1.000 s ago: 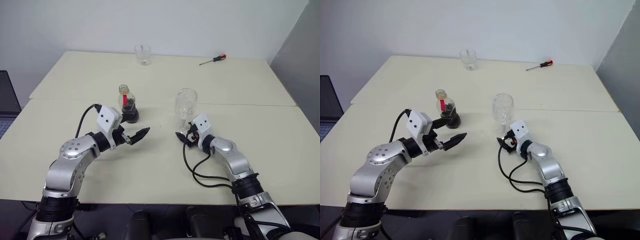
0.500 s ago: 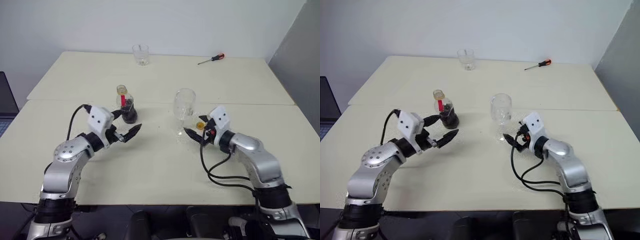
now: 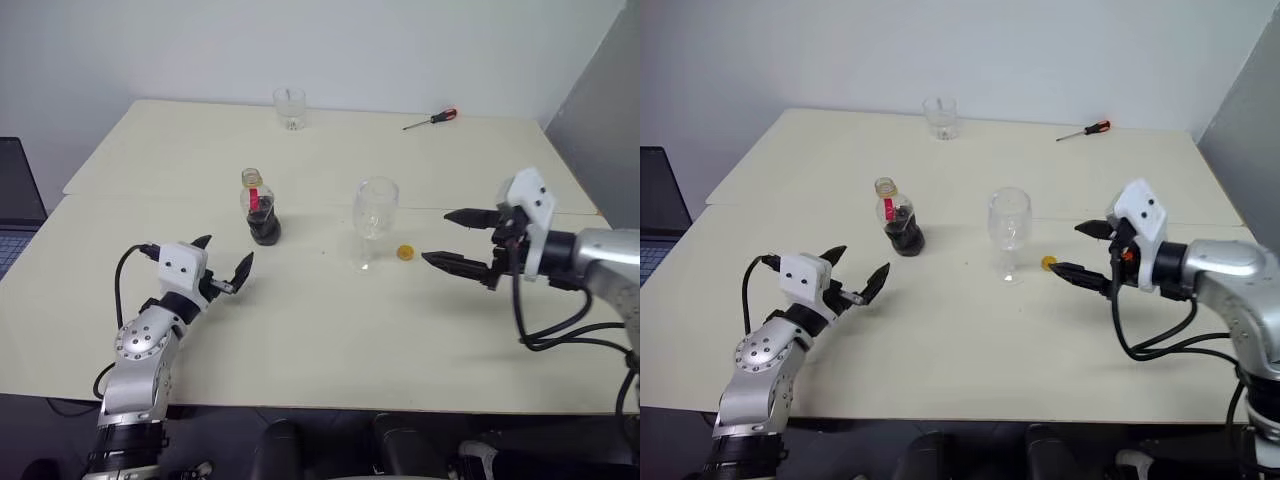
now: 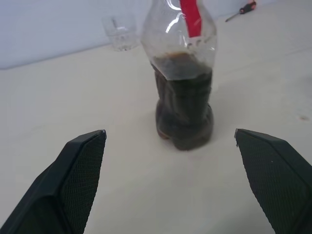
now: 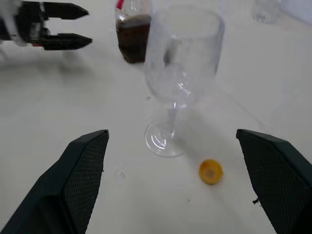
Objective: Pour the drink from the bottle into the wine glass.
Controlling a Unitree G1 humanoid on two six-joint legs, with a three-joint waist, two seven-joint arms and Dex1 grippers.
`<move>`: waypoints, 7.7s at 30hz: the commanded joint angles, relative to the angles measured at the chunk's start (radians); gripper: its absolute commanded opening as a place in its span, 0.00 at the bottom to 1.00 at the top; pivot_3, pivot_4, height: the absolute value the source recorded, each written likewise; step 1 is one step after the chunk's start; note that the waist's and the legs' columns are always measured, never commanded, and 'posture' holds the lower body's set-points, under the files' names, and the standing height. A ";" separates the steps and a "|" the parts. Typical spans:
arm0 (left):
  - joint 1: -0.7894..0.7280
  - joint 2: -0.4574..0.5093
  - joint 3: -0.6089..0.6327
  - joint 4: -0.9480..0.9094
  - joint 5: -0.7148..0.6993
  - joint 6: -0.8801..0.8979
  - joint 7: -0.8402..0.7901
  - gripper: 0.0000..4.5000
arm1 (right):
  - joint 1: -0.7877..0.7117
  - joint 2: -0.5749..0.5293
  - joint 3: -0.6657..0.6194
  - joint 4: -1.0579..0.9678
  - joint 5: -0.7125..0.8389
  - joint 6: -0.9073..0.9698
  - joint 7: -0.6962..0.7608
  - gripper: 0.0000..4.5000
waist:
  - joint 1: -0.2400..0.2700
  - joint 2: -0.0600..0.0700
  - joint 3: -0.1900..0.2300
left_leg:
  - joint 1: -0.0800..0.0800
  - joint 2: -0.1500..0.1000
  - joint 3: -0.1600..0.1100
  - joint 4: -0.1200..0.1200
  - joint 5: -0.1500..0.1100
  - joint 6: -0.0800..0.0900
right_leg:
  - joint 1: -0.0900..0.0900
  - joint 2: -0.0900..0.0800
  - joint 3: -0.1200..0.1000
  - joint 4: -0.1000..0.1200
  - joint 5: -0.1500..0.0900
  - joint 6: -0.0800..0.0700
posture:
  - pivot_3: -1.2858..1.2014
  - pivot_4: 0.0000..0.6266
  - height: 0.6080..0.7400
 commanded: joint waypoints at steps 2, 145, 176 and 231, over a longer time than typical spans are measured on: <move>-0.064 -0.007 -0.014 0.063 0.037 -0.054 0.025 1.00 | -0.120 -0.008 -0.040 -0.020 0.092 0.032 -0.022 0.99 | -0.005 0.001 0.001 | 0.000 0.000 0.000 0.000 0.000 0.000 | -0.001 0.001 0.000 0.001 0.000 0.000 | 0.52 0.24 1.00; -1.266 0.041 -0.680 1.207 0.910 -0.938 0.414 0.20 | 0.490 0.061 -0.278 -0.415 0.241 -0.280 -0.589 1.00 | 0.002 0.001 0.005 | -0.014 -0.004 -0.015 0.015 0.000 0.000 | 0.000 0.004 -0.019 0.003 0.002 0.001 | 0.52 0.24 1.00; -1.309 0.059 -0.725 1.232 0.963 -0.951 0.471 0.20 | 0.532 0.032 -0.293 -0.405 0.251 -0.268 -0.545 1.00 | 0.002 0.001 0.005 | -0.014 -0.005 -0.015 0.016 0.000 0.000 | 0.000 0.003 -0.019 0.004 0.004 -0.002 | 0.52 0.24 1.00; -1.353 0.066 -0.775 1.251 1.003 -0.929 0.441 0.19 | 0.587 0.033 -0.238 -0.433 0.216 -0.281 -0.558 1.00 | 0.002 0.001 0.005 | -0.014 -0.013 -0.019 0.016 0.000 0.000 | 0.001 -0.003 -0.020 0.006 0.003 -0.001 | 0.52 0.24 1.00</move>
